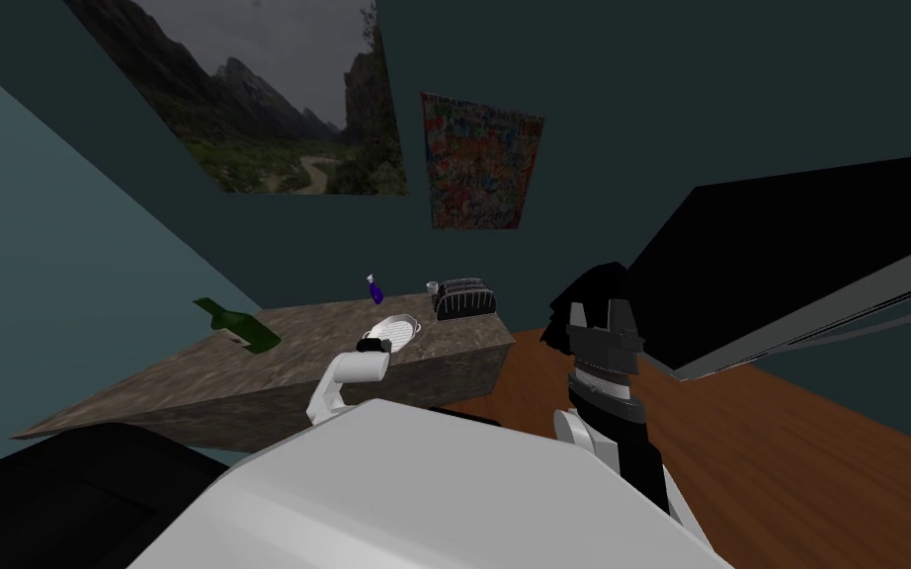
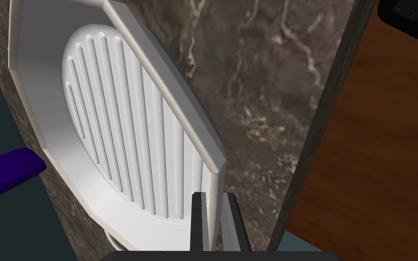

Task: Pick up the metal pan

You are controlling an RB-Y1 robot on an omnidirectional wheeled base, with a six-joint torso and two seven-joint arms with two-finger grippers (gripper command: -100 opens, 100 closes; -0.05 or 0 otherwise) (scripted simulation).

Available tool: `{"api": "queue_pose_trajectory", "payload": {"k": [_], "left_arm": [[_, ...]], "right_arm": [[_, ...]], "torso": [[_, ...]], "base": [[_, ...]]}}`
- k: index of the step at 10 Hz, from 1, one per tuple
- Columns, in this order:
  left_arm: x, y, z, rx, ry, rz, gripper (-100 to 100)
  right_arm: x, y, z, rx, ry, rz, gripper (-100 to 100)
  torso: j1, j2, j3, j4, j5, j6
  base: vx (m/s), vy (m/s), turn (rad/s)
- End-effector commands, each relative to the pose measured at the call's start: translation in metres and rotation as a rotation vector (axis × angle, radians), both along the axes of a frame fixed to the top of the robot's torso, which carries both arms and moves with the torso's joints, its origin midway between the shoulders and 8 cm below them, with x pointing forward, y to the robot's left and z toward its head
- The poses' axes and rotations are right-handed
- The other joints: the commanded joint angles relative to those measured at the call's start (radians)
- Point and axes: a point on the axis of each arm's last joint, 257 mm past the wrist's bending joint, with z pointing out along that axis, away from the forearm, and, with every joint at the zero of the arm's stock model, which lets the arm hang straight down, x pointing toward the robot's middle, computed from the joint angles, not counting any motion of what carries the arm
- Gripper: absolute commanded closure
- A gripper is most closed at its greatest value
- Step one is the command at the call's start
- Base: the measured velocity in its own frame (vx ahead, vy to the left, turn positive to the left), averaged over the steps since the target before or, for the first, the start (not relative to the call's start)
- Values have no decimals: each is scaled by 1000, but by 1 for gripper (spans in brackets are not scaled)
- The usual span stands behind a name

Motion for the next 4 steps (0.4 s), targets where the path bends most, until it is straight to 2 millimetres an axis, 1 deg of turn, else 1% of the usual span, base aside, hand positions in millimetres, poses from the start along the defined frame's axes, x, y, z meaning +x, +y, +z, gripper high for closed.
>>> {"api": "queue_pose_trajectory", "payload": {"k": [1, 2, 3, 4], "left_arm": [[-3, -1, 7, 0, -1, 2, 100], [-5, -2, 10, 0, -1, 4, 100], [-4, -2, 8, 0, -2, 3, 100], [-5, -3, 8, 0, 0, 3, 0]], "right_arm": [[0, 0, 0, 0, 0, 0, 0], [0, 0, 0, 0, 0, 0, 0], [0, 0, 0, 0, 0, 0, 0], [0, 0, 0, 0, 0, 0, 0]], "torso": [[0, 0, 0, 0, 0, 0], [0, 1, 0, 0, 0, 0], [0, 1, 1, 1, -1, 0], [0, 0, 0, 0, 0, 0]], "base": [[-16, -14, -15], [-16, -12, -15], [-6, -5, -2], [0, 0, 0]]}}
